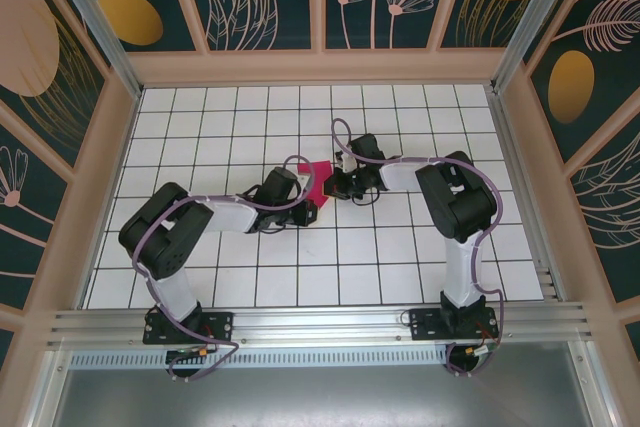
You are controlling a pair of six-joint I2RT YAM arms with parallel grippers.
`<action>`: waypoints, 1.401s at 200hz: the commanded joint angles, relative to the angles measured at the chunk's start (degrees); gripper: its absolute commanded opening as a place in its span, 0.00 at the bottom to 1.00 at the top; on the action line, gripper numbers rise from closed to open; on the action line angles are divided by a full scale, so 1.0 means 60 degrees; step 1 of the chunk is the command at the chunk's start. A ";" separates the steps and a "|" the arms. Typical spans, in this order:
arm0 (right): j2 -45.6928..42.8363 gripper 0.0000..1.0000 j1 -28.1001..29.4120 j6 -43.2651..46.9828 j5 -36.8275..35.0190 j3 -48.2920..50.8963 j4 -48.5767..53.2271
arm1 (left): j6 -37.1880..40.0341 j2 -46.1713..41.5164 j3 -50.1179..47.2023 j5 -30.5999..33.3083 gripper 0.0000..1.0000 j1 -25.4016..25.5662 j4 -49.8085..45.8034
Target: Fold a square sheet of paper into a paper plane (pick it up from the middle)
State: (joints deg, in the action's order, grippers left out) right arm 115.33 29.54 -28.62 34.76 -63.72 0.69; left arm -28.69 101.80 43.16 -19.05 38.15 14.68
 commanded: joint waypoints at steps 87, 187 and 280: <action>0.0717 0.00 -0.0096 -0.0005 -0.1179 0.0236 0.0897 | -0.0060 -0.1029 -0.1108 0.0375 0.04 0.0013 -0.2201; -0.1977 0.03 0.0207 -0.2583 -0.1665 0.1423 -0.0208 | -0.1694 -0.2734 -0.0696 0.0627 0.13 0.0002 0.0170; -0.3092 0.43 -0.0583 -0.2935 -0.1724 0.2295 -0.0732 | -0.2236 0.0011 0.1373 0.1618 0.03 0.0039 -0.0534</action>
State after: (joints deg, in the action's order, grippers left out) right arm 95.94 25.85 -45.78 22.46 -50.87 -2.72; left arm -40.95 99.83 48.82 -13.50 38.17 13.69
